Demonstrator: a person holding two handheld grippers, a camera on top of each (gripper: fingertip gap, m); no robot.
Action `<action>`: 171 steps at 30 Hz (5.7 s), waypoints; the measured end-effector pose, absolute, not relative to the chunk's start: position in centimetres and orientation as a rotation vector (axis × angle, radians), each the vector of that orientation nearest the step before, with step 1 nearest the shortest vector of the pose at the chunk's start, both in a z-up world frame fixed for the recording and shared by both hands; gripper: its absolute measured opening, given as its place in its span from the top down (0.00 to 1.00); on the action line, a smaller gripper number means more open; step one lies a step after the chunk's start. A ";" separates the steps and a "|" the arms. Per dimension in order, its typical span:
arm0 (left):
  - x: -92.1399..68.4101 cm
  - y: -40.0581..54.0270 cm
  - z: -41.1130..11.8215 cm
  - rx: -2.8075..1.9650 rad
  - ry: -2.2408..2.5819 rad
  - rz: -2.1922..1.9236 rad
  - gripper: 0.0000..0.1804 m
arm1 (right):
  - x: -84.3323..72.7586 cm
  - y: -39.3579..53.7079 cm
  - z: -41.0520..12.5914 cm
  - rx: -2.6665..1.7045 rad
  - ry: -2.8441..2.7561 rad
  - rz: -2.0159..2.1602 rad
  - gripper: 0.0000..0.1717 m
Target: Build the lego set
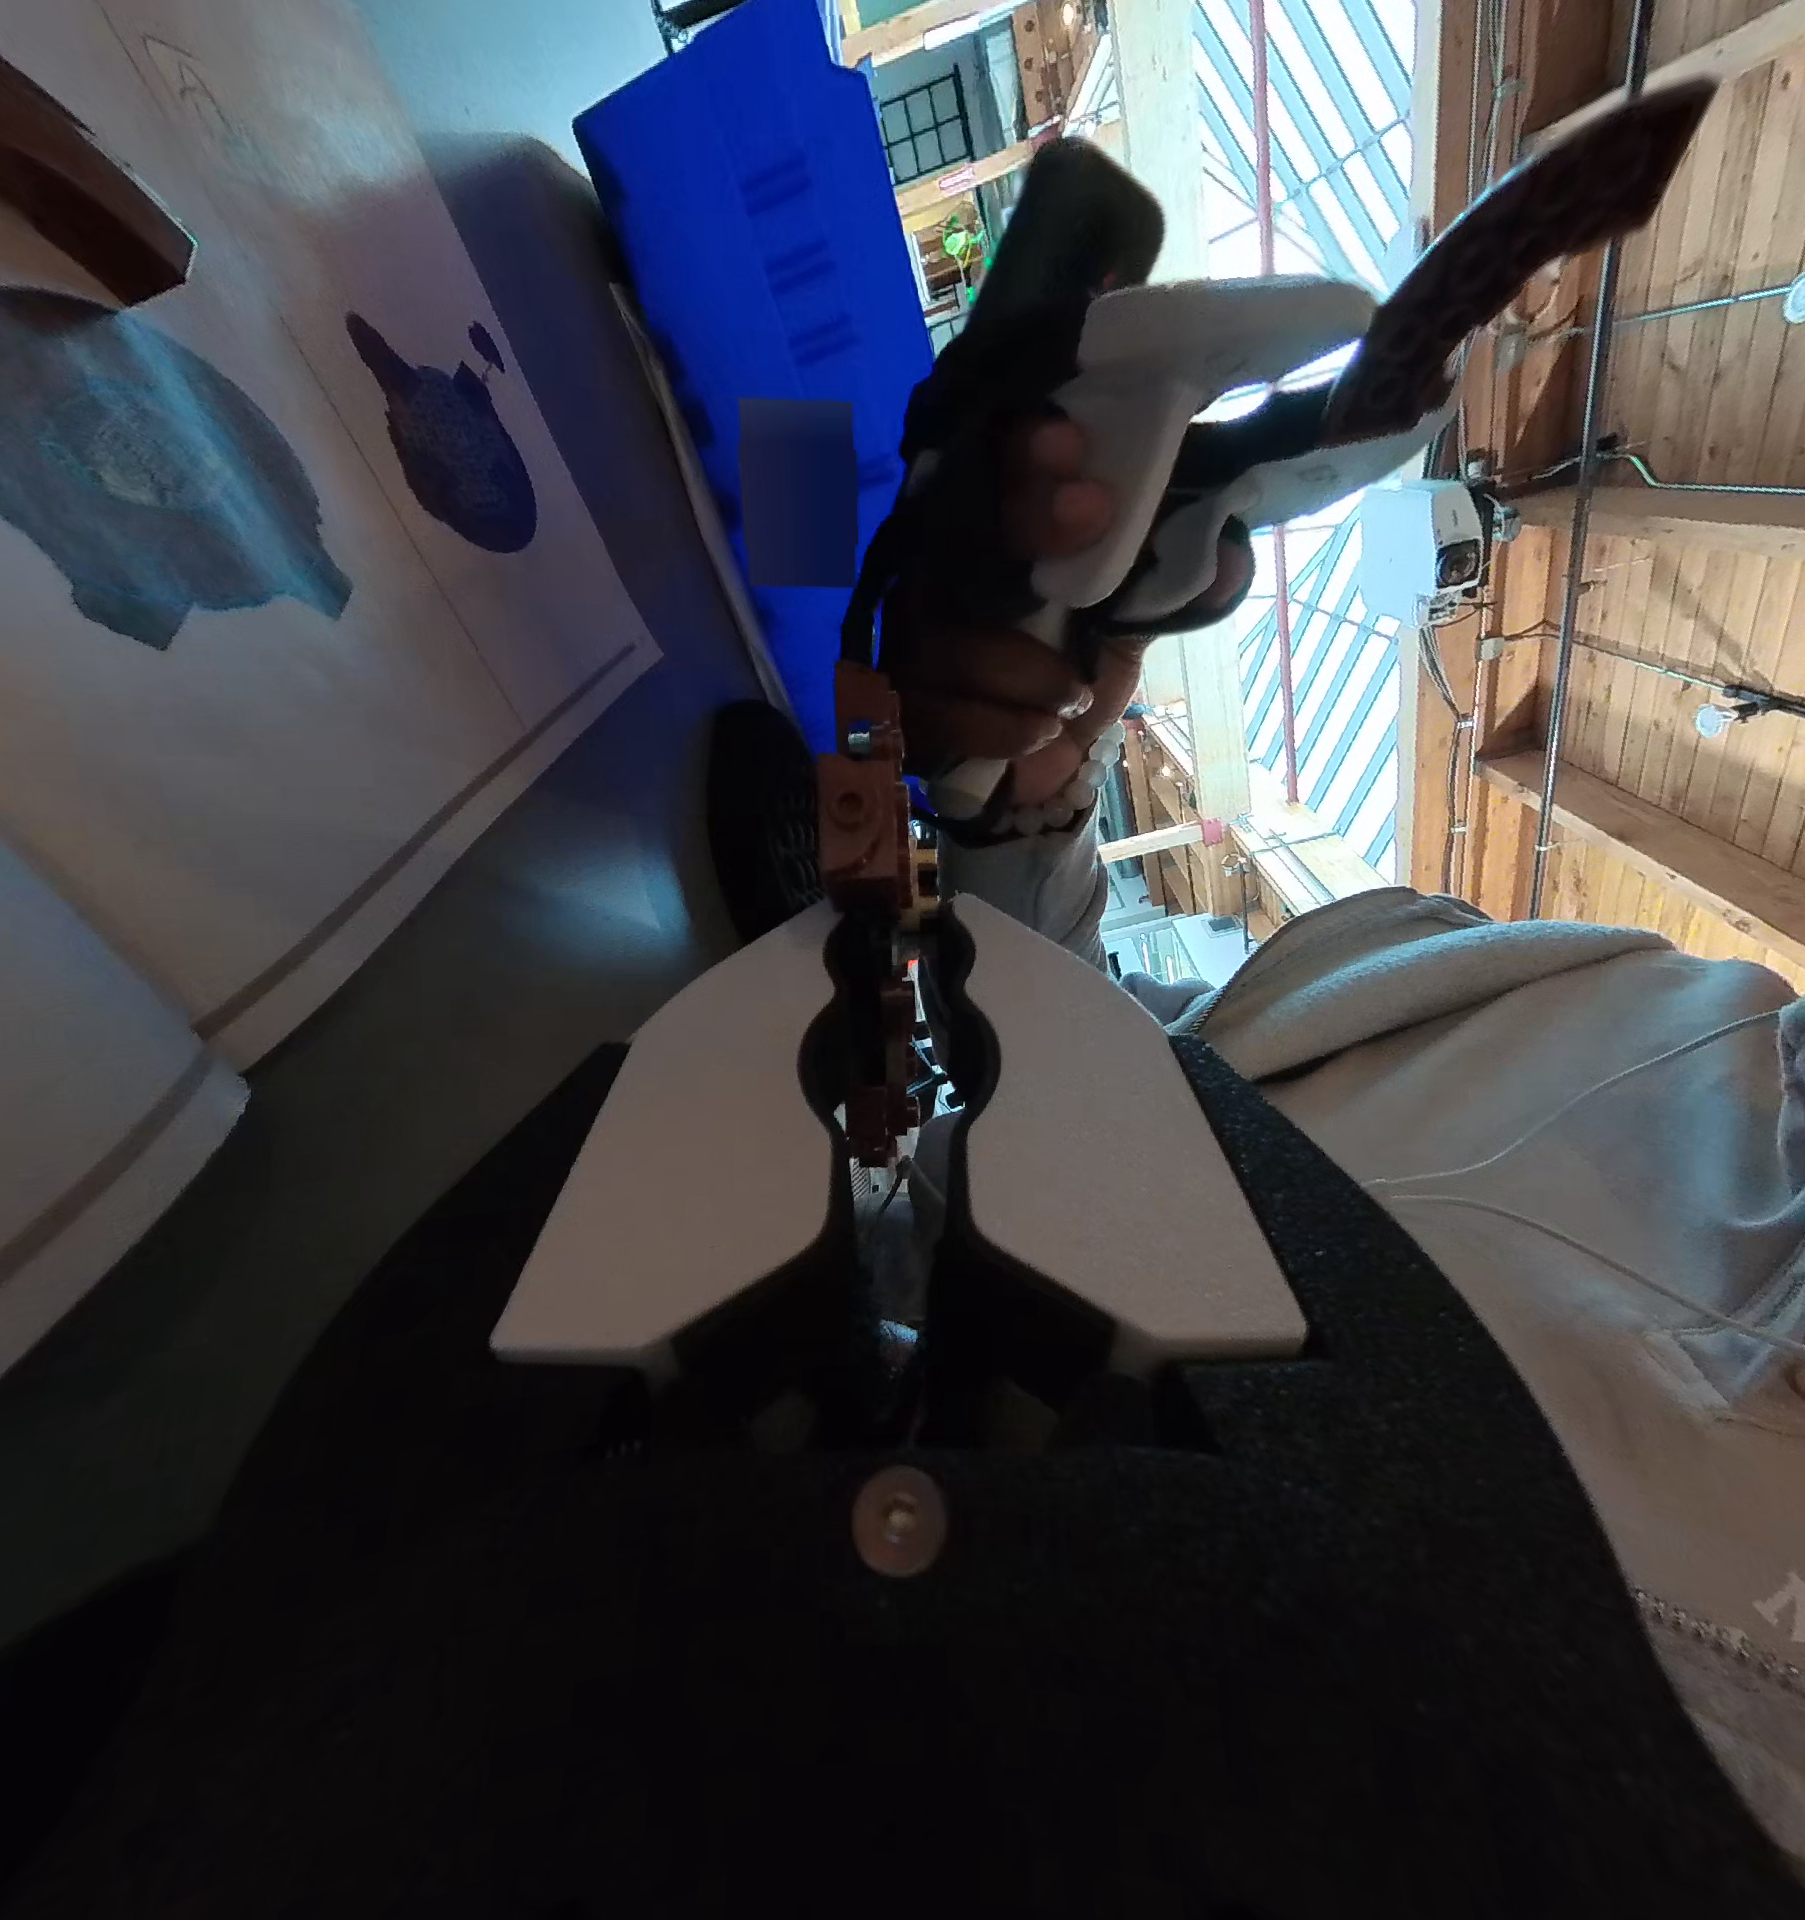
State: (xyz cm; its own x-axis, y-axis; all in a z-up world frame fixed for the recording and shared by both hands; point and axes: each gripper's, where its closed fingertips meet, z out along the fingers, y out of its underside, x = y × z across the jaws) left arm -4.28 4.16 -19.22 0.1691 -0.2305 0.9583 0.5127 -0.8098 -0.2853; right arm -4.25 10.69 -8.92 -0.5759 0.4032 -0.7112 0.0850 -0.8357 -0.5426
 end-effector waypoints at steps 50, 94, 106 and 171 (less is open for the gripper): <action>-3.9 4.8 -19.6 -1.913 -0.283 -1.666 0.93 | -5.9 6.9 -18.8 -1.614 -1.824 1.023 0.90; -4.5 4.7 -19.1 -1.839 -0.314 -1.721 0.93 | -6.3 7.2 -18.7 -1.332 -2.000 0.585 0.90; -4.5 4.6 -19.0 -1.829 -0.311 -1.730 0.93 | -6.3 7.2 -18.7 -1.366 -1.976 0.628 0.88; -4.1 4.5 -19.8 -1.890 -0.295 -1.712 0.93 | -5.5 7.6 -19.4 -1.428 -2.179 0.578 0.90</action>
